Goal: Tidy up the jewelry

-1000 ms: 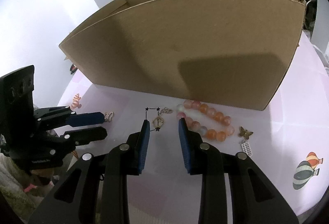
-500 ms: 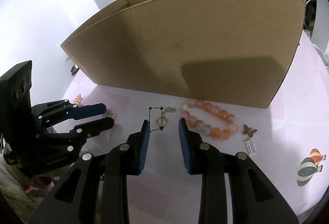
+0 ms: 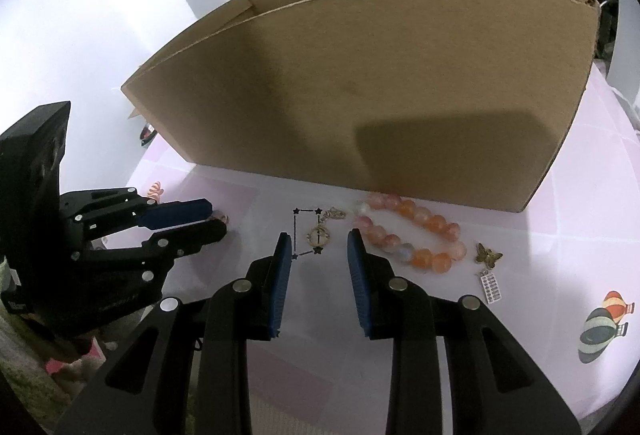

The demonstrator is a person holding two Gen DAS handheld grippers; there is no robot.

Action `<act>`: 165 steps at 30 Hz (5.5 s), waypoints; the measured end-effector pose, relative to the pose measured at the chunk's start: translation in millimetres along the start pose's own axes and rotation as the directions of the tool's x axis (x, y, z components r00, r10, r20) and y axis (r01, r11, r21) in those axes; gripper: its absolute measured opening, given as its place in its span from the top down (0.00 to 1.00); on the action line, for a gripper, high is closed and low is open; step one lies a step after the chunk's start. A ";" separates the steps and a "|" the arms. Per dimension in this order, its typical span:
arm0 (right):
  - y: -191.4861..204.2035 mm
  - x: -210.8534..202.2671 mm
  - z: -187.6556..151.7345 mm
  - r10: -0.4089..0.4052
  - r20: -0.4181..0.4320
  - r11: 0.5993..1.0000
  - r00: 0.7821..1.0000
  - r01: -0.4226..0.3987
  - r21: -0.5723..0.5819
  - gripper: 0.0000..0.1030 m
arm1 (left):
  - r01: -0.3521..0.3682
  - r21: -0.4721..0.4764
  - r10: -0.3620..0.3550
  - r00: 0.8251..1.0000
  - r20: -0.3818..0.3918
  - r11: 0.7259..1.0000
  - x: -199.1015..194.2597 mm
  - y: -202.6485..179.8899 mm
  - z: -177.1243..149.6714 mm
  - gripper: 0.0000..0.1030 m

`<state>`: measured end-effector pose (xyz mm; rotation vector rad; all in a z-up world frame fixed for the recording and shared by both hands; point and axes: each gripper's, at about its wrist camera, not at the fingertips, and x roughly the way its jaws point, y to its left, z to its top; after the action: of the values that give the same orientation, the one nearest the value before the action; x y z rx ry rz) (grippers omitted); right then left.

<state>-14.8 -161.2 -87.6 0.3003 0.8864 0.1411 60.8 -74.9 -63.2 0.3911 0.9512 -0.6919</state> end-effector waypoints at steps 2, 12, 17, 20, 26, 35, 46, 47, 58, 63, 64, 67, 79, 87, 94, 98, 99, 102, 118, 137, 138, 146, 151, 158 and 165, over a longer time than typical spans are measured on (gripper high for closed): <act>0.4 0.0 -0.1 -0.001 0.001 1.000 1.000 0.001 -0.002 0.72 | -0.010 0.005 0.010 1.000 -0.009 1.000 0.3 -1.8 1.1 0.82; 1.2 -0.4 -0.1 -0.001 0.008 1.000 1.000 0.001 -0.001 0.72 | -0.005 -0.023 0.005 1.000 -0.005 1.000 -1.3 1.8 3.9 0.82; 1.9 -0.7 0.5 -0.005 0.009 1.000 1.000 0.005 -0.011 0.72 | 0.005 -0.034 -0.005 1.000 0.001 0.999 -4.1 9.4 1.4 0.82; 4.2 -0.7 0.2 -0.010 0.009 1.000 1.000 0.010 -0.024 0.72 | 0.007 -0.031 -0.007 1.000 0.007 0.999 -5.2 12.2 -0.1 0.82; 11.3 1.9 0.0 -0.020 0.003 0.998 1.000 0.021 -0.061 0.72 | 0.012 -0.034 -0.012 1.000 0.021 0.999 -11.3 13.9 -3.7 0.82; 21.8 13.7 3.2 -0.063 0.005 0.990 0.998 0.063 -0.128 0.72 | 0.006 -0.039 -0.005 0.999 0.044 0.999 -21.9 15.8 -5.0 0.82; 24.7 21.8 5.6 -0.086 0.005 0.980 0.996 0.085 -0.180 0.80 | 0.009 -0.048 -0.007 0.999 0.040 0.999 -22.6 14.9 -7.0 0.82; 25.1 22.0 5.6 -0.089 0.005 0.978 0.996 0.089 -0.187 0.82 | 0.009 -0.048 -0.007 0.999 0.038 0.999 -22.3 14.7 -7.0 0.82; 25.3 15.9 1.4 -0.102 0.004 0.972 0.995 0.101 -0.212 0.90 | 0.008 -0.051 -0.006 0.999 0.037 0.999 -19.5 15.0 -7.5 0.82; 24.4 9.5 0.1 -0.099 0.009 0.974 0.995 0.098 -0.206 0.90 | 0.007 -0.049 -0.006 0.999 0.037 0.999 -19.7 15.4 -7.7 0.82; 24.2 7.6 -0.1 -0.099 0.011 0.974 0.995 0.099 -0.204 0.90 | 0.007 -0.049 -0.005 0.999 0.037 0.999 -19.5 15.4 -7.7 0.82; 23.7 2.1 -0.2 -0.094 0.019 0.975 0.995 0.096 -0.198 0.90 | 0.006 -0.050 -0.004 0.999 0.039 0.999 -19.8 14.9 -7.6 0.82; 35.5 -32.0 10.8 -0.047 0.103 0.979 0.994 0.066 -0.194 0.90 | 0.010 -0.046 -0.005 0.993 0.119 0.999 -46.9 12.0 -5.8 0.82; 50.7 -72.0 42.7 0.011 0.227 0.975 0.974 0.041 -0.220 0.90 | 0.044 -0.022 -0.036 0.963 0.269 0.999 -99.5 14.9 21.5 0.82; 49.2 -86.0 85.1 -0.005 0.308 0.968 0.951 0.082 -0.237 0.90 | 0.069 -0.031 -0.055 0.940 0.338 0.997 -100.8 18.4 77.2 0.82; 33.6 -67.9 110.8 -0.056 0.257 0.973 0.965 0.111 -0.204 0.90 | 0.101 -0.052 -0.079 0.946 0.314 0.994 -74.9 19.5 107.2 0.82; 29.0 -62.7 116.2 -0.074 0.239 0.974 0.968 0.121 -0.192 0.90 | 0.099 -0.055 -0.077 0.947 0.311 0.994 -69.1 18.4 113.9 0.82; 17.9 -45.6 128.7 -0.132 0.184 0.973 0.974 0.163 -0.162 0.90 | 0.113 -0.083 -0.087 0.958 0.272 0.990 -44.4 20.2 131.4 0.82; 13.2 -10.5 136.1 -0.246 0.085 0.957 0.965 0.256 -0.136 0.80 | 0.112 -0.153 -0.078 0.974 0.215 0.982 -10.4 27.5 135.6 0.72; 27.7 -41.9 134.4 -0.237 0.152 0.959 0.960 0.256 -0.121 0.60 | 0.072 -0.153 -0.022 0.951 0.308 0.986 -55.0 22.9 125.5 0.58; 28.9 -43.1 134.0 -0.237 0.156 0.959 0.959 0.257 -0.121 0.60 | 0.069 -0.153 -0.018 0.950 0.311 0.986 -56.9 23.2 124.8 0.57; 33.3 -55.2 127.9 -0.244 0.176 0.957 0.954 0.266 -0.112 0.49 | 0.038 -0.163 0.018 0.944 0.329 0.986 -70.1 24.4 115.6 0.48; 33.5 -64.9 122.3 -0.246 0.188 0.959 0.951 0.266 -0.093 0.46 | 0.017 -0.176 0.045 0.938 0.344 0.984 -80.9 26.9 106.1 0.42; 32.4 -84.0 99.2 -0.236 0.217 0.962 0.947 0.259 -0.083 0.40 | -0.015 -0.192 0.086 0.925 0.370 0.981 -103.5 24.9 67.8 0.36; 19.7 -113.4 59.6 -0.271 0.249 0.954 0.930 0.293 -0.057 0.40 | -0.023 -0.109 0.068 0.901 0.429 0.994 -127.2 9.1 5.7 0.29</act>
<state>-39.3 -182.2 37.9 0.0962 0.6724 -0.1195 20.6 -25.3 47.4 0.1566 0.5483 -0.6497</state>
